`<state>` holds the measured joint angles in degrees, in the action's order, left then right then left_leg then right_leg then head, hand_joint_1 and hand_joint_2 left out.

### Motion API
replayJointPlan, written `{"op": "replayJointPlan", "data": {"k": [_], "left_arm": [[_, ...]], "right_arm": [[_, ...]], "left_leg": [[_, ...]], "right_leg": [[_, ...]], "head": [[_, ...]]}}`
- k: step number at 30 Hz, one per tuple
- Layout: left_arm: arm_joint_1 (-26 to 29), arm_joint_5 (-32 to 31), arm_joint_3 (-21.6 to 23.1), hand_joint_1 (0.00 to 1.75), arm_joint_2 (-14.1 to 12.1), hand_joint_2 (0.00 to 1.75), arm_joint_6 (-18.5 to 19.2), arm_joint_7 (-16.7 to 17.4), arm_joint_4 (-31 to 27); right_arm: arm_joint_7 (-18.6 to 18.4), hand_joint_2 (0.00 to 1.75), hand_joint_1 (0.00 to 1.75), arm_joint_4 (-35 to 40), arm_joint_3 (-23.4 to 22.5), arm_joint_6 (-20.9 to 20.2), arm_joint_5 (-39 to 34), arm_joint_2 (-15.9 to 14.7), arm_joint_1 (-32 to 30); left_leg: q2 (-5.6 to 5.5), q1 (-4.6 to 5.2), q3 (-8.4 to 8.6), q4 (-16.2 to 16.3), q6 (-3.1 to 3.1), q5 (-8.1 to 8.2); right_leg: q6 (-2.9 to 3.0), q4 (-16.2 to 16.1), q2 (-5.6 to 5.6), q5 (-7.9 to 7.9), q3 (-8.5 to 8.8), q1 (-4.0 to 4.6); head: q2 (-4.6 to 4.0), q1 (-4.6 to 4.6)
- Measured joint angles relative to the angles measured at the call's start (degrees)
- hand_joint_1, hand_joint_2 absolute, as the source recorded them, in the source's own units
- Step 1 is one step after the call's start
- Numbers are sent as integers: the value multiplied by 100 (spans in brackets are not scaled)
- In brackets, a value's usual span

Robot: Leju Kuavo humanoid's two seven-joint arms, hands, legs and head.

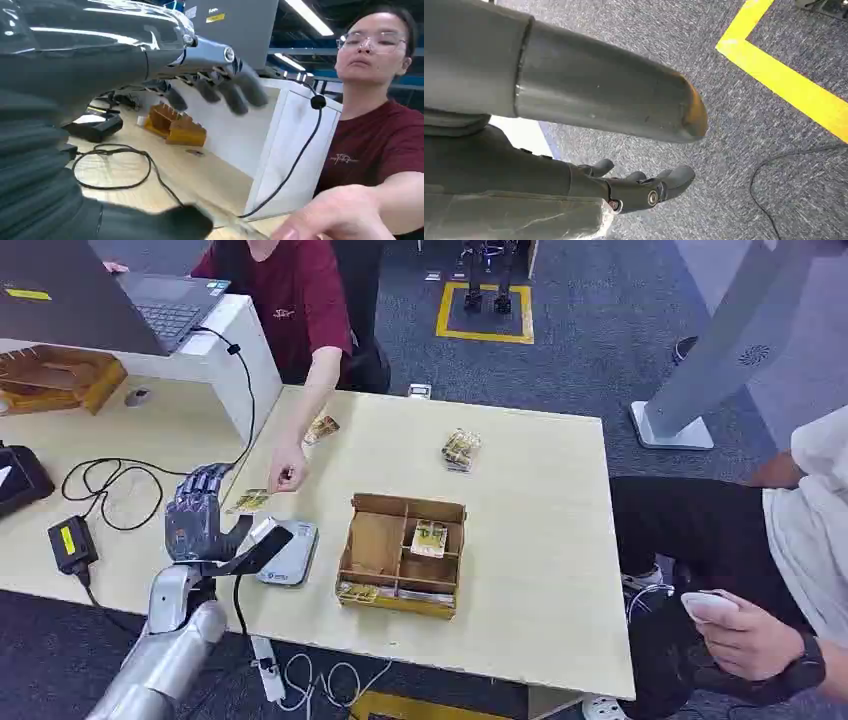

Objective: Pass the card to the sensor for recognition and then transmit it.

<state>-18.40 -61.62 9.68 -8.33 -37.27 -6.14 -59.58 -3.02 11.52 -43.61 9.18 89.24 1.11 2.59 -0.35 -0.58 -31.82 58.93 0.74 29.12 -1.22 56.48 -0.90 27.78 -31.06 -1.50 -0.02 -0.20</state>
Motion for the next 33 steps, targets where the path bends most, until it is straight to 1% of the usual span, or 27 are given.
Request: {"op": "replayJointPlan", "data": {"k": [5,10,14,17,18,19,22,26,29,31,33], "left_arm": [[18,256,0,175,-9,175,-33,-251,-44],[22,361,0,175,-11,175,-26,-372,-98],[40,621,0,175,-11,175,35,-485,-133],[47,983,0,175,-9,175,277,-566,-155],[57,1196,0,175,-2,175,436,-584,-177],[60,1484,0,175,4,175,708,-579,-199],[87,2499,0,175,57,175,2024,-390,-336],[138,3326,0,175,103,175,3107,-136,-524],[197,4030,0,175,98,175,3839,94,-671],[255,4403,0,175,50,175,4166,144,-761],[287,4503,0,175,-5,175,4253,199,-844]], "right_arm": [[11,0,0,0,0,2,0,0,0],[15,0,0,0,0,2,2,0,0],[17,0,0,0,0,2,0,0,0],[17,0,0,0,0,2,0,0,0],[11,0,0,0,0,2,0,0,0],[9,0,0,0,0,7,-4,0,-1],[-2,0,0,0,-2,22,-26,0,-1],[-39,0,0,0,-2,46,-46,0,-4],[-57,0,0,0,-2,74,-55,0,-9],[-57,0,0,0,-2,87,-57,0,-9],[-61,0,0,0,-2,90,-59,0,-18]], "left_leg": [[0,0,0,0,0,0],[-1,0,0,0,0,0],[0,0,0,0,0,0],[-1,0,0,0,0,0],[0,0,0,0,0,0],[0,0,1,0,0,0],[-1,0,0,0,0,0],[0,0,-1,0,0,0],[0,0,-1,0,0,0],[0,0,-1,0,0,0],[1,-1,-1,0,0,0]], "right_leg": [[0,0,0,0,0,0],[0,0,0,0,1,0],[0,0,0,0,0,0],[0,0,1,0,1,0],[0,0,0,0,0,0],[0,0,0,0,0,0],[0,0,1,0,0,0],[0,0,0,0,0,0],[0,0,0,0,0,0],[0,0,-1,0,-3,0],[0,0,-1,0,-3,1]], "head": [[0,0],[0,0],[0,2],[0,0],[0,0],[0,0],[0,2],[0,2],[0,2],[0,2],[0,2]]}}
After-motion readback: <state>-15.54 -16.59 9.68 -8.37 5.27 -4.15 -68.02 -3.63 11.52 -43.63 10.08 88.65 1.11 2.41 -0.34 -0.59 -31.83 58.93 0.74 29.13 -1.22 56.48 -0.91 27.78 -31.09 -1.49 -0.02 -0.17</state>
